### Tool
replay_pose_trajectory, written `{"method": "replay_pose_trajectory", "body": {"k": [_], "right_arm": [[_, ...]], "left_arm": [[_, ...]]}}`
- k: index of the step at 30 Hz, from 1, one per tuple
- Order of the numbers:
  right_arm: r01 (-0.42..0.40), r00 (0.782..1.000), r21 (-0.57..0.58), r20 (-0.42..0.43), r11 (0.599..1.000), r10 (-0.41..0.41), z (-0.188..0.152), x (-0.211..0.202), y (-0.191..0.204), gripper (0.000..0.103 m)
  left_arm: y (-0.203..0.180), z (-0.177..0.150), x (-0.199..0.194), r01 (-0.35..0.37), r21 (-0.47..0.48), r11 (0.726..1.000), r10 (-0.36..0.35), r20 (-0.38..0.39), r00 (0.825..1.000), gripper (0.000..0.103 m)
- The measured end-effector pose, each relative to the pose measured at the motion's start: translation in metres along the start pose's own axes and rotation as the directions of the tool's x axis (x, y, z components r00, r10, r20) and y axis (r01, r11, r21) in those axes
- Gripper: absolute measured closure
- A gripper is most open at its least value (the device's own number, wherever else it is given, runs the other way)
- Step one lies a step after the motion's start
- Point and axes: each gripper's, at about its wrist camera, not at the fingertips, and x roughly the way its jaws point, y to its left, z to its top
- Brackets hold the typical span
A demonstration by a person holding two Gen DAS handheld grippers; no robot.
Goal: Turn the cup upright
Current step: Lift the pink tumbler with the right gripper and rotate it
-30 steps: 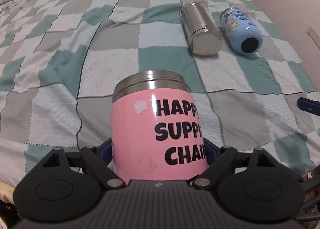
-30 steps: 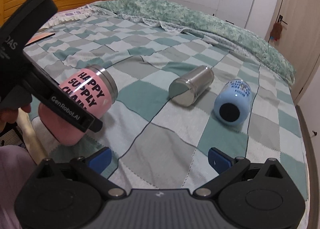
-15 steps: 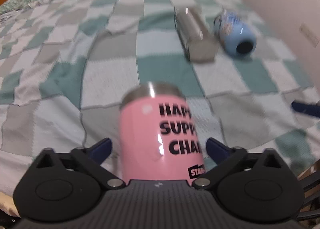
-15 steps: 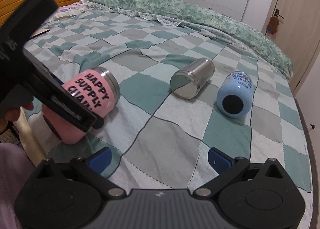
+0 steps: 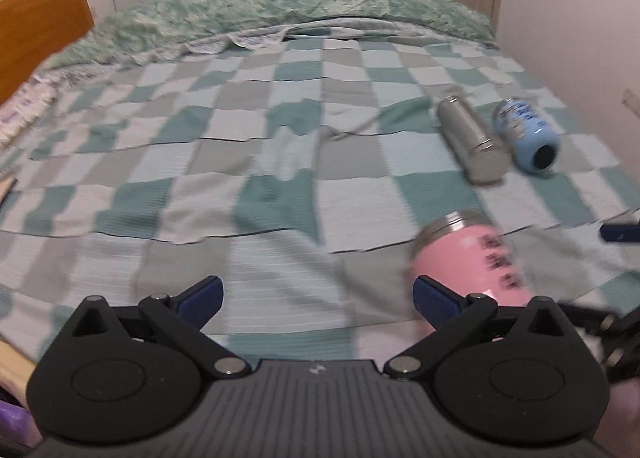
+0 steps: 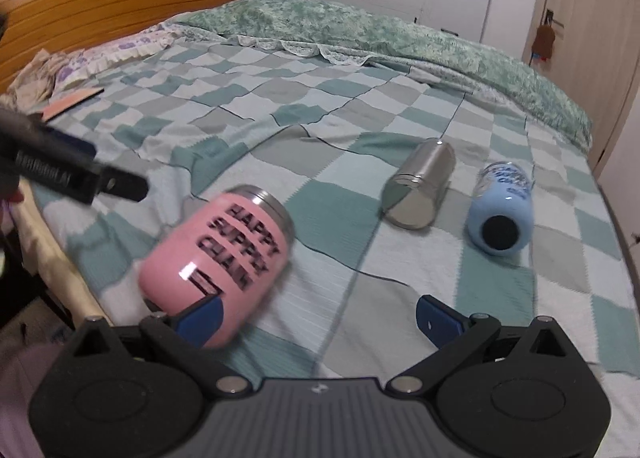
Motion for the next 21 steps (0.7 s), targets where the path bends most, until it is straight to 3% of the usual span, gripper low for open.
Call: {"method": "replay_pose_trajectory", "body": {"k": [9, 21], "right_arm": [[0.002, 0.997, 0.177, -0.072, 0.984, 0.011, 0.036, 0.031, 0.027, 0.000], [0.066, 0.979, 0.309, -0.203, 0.949, -0.002, 0.052, 0.085, 0.040, 0.007]], "left_arm": [[0.020, -0.014, 0.021, -0.024, 0.106, 0.994, 0.024, 0.002, 1.000, 0.000], [0.026, -0.012, 0.054, 0.044, 0.146, 0.988, -0.043, -0.011, 0.999, 0.000]]}}
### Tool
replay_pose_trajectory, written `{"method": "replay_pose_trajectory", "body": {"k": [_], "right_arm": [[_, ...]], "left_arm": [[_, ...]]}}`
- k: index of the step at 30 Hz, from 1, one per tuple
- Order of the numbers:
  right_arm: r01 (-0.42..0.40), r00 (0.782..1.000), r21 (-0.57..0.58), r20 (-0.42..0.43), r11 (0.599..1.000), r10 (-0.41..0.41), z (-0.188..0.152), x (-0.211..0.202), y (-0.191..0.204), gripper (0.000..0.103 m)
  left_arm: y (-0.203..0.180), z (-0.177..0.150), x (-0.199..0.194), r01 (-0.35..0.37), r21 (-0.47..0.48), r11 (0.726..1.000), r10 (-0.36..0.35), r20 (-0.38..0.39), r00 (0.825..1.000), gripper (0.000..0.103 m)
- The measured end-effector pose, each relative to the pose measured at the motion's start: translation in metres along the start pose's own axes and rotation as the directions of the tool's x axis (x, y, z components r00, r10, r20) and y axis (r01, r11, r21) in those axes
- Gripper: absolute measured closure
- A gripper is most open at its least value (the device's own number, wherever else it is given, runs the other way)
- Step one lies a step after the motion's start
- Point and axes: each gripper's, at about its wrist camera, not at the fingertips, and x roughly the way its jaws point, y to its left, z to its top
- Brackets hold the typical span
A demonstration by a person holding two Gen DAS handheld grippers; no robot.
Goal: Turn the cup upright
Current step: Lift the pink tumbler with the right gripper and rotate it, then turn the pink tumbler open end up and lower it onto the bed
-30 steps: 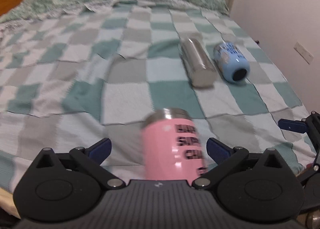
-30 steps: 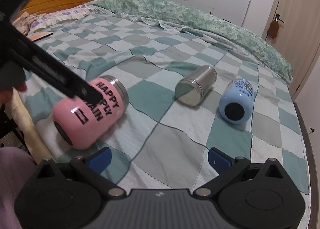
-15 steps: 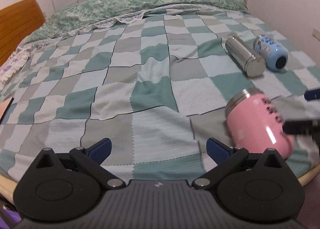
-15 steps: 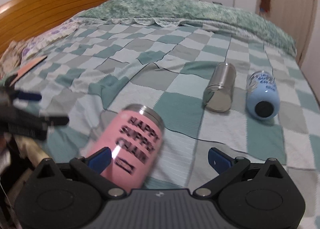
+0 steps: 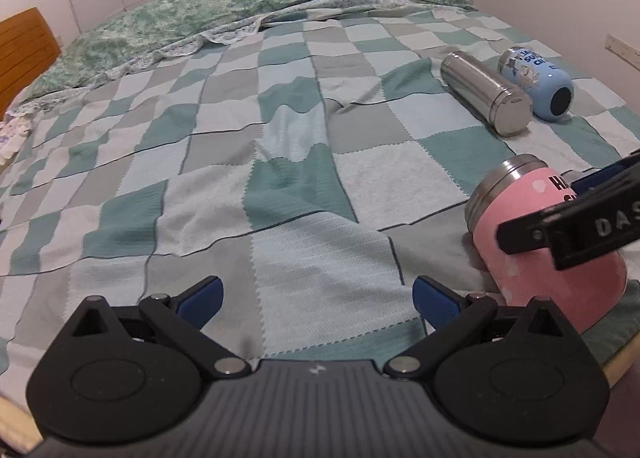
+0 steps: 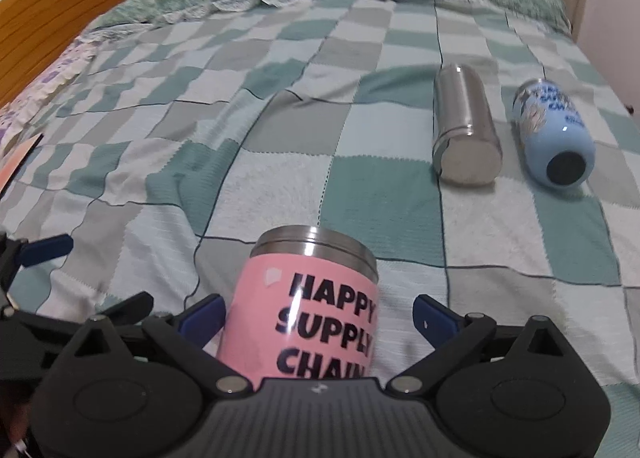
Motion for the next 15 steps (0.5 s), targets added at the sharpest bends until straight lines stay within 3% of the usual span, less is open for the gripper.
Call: {"method": "replay_pose_trajectory", "body": {"k": [7, 15], "right_arm": [[-0.001, 0.998, 0.054, -0.067, 0.999, 0.004, 0.016, 0.025, 0.002, 0.019], [-0.050, 0.995, 0.060, -0.078, 0.997, 0.055, 0.021, 0.028, -0.004, 0.020]], "left_arm": [[0.003, 0.000, 0.011, 0.022, -0.005, 1.000, -0.022, -0.001, 1.000, 0.000], [0.005, 0.001, 0.012, 0.025, -0.013, 1.000, -0.024, 0.005, 1.000, 0.000]]}}
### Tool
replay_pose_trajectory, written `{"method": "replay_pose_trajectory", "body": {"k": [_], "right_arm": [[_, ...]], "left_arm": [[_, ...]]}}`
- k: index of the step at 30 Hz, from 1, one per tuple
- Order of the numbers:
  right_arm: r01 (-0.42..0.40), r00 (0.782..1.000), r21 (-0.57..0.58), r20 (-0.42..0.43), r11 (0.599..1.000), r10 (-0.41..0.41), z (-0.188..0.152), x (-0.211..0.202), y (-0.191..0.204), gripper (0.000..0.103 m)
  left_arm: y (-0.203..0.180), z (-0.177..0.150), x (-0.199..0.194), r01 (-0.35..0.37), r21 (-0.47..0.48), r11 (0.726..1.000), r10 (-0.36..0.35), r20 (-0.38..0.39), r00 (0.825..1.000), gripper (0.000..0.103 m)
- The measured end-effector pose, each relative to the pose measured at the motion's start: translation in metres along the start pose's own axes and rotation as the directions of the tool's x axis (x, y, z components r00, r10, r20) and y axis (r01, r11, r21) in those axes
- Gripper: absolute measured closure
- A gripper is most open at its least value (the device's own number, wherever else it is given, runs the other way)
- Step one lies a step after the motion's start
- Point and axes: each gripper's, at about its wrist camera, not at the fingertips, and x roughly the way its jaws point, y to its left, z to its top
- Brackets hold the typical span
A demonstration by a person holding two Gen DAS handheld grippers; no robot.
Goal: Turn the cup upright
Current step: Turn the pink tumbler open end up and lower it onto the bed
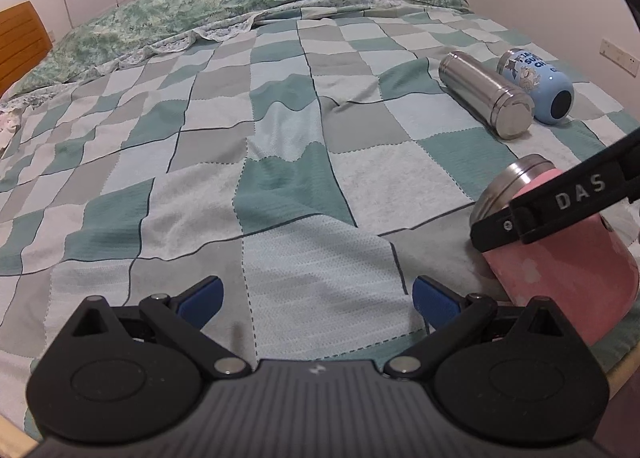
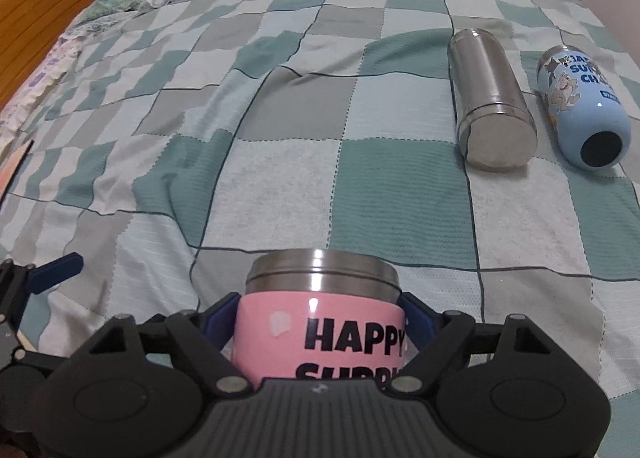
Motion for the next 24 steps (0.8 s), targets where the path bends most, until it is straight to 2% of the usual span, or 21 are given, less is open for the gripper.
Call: {"method": "replay_pose_trajectory", "body": {"k": [5, 8, 12, 14, 17, 18, 19, 20, 24], "right_arm": [[-0.035, 0.995, -0.035, 0.092, 0.999, 0.038, -0.007, -0.020, 0.001, 0.020], [-0.056, 0.983, -0.078, 0.173, 0.995, 0.069, -0.009, -0.038, 0.007, 0.020], [-0.034, 0.943, -0.167, 0.321, 0.985, 0.087, -0.011, -0.057, 0.023, 0.020], [-0.008, 0.916, -0.205, 0.392, 0.979, 0.089, -0.013, -0.060, 0.031, 0.020], [0.057, 0.849, -0.274, 0.519, 0.960, 0.097, -0.020, -0.062, 0.043, 0.020], [0.073, 0.832, -0.289, 0.545, 0.954, 0.101, -0.021, -0.060, 0.046, 0.020], [0.081, 0.825, -0.298, 0.556, 0.951, 0.104, -0.022, -0.059, 0.048, 0.020], [0.083, 0.823, -0.304, 0.558, 0.949, 0.107, -0.023, -0.055, 0.049, 0.020], [0.079, 0.842, -0.311, 0.530, 0.947, 0.104, -0.026, -0.036, 0.053, 0.020]], "left_arm": [[0.004, 0.001, -0.005, -0.004, -0.008, 1.000, 0.004, 0.012, 1.000, 0.000], [0.009, 0.001, -0.012, -0.016, -0.018, 1.000, 0.016, 0.022, 1.000, 0.000], [0.016, 0.001, -0.021, -0.030, -0.041, 0.999, 0.032, 0.036, 0.999, 0.000], [0.019, 0.000, -0.023, -0.037, -0.050, 0.998, 0.039, 0.039, 0.998, 0.000], [0.021, -0.001, -0.025, -0.050, -0.057, 0.997, 0.052, 0.038, 0.998, 0.000], [0.022, -0.002, -0.025, -0.053, -0.059, 0.997, 0.055, 0.037, 0.998, 0.000], [0.023, -0.002, -0.025, -0.056, -0.061, 0.997, 0.058, 0.035, 0.998, 0.000], [0.023, -0.002, -0.024, -0.058, -0.065, 0.996, 0.060, 0.034, 0.998, 0.000], [0.026, -0.004, -0.021, -0.064, -0.073, 0.995, 0.066, 0.025, 0.998, 0.000]]}}
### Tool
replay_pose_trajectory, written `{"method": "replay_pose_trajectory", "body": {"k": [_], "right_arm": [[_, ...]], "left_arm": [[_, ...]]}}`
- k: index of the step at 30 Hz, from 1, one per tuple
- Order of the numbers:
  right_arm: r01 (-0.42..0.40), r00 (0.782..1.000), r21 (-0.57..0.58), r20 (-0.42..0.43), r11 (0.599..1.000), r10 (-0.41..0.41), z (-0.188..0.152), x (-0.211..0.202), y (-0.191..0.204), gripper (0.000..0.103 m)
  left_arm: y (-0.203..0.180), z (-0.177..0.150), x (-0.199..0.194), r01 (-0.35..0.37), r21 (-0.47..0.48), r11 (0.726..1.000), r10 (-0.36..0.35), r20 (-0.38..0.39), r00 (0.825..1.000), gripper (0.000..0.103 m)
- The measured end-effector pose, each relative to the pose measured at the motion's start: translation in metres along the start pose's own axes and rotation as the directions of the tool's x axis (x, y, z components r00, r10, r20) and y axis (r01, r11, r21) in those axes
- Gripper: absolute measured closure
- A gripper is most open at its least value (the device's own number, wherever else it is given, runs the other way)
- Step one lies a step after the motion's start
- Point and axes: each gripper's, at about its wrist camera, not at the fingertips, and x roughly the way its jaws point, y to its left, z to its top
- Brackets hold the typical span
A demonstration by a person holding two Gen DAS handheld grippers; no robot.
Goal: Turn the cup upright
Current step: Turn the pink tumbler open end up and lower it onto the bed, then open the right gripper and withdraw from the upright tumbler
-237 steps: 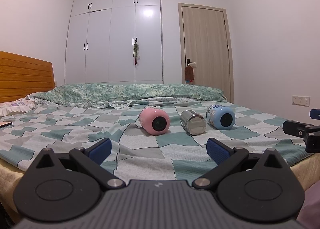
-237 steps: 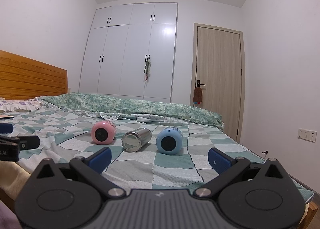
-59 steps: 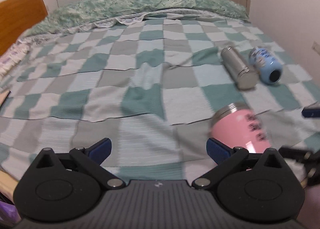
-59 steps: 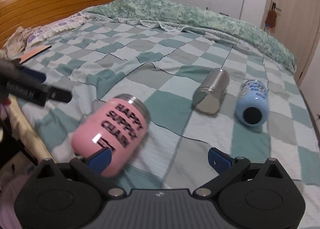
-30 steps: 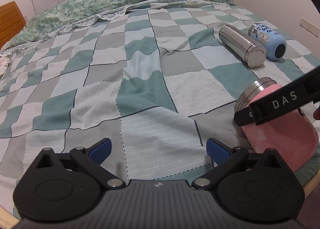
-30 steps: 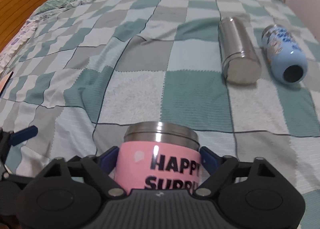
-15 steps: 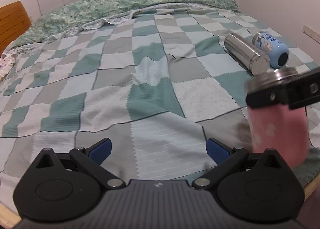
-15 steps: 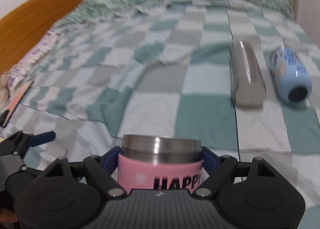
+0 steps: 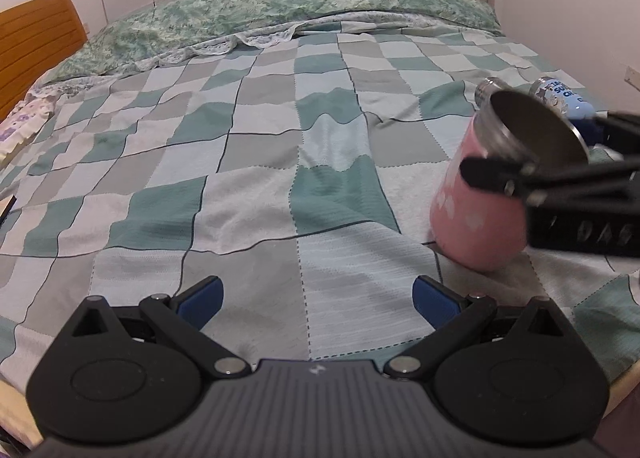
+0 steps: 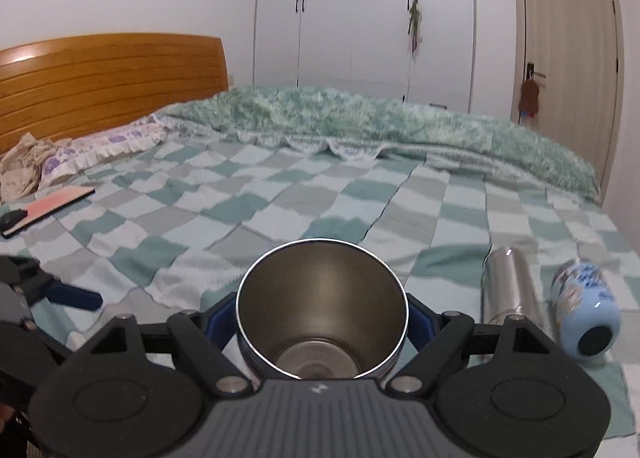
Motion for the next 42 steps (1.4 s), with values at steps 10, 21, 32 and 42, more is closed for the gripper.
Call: {"method": "replay_pose_trajectory", "body": {"k": [10, 21, 32, 42], "right_arm": [[-0.008, 1.000, -0.046, 0.002, 0.999, 0.008, -0.011, 0.007, 0.008, 0.020], [-0.077, 0.996, 0.022, 0.045, 0.997, 0.076, -0.007, -0.016, -0.011, 0.004], [-0.033, 0.980, 0.033, 0.196, 0.999, 0.026, -0.035, -0.106, -0.049, 0.000], [0.059, 0.966, 0.072, 0.246, 0.996, -0.075, -0.102, -0.183, -0.089, 0.000]], "left_arm": [[0.001, -0.001, 0.004, -0.006, 0.001, 1.000, 0.006, -0.009, 1.000, 0.000], [-0.002, -0.001, -0.007, -0.004, -0.015, 1.000, 0.004, 0.012, 1.000, 0.000], [-0.043, -0.018, -0.066, 0.066, -0.045, 0.997, -0.060, 0.119, 0.991, 0.000], [-0.101, -0.051, -0.104, 0.175, -0.062, 0.983, -0.156, 0.237, 0.959, 0.000]]}}
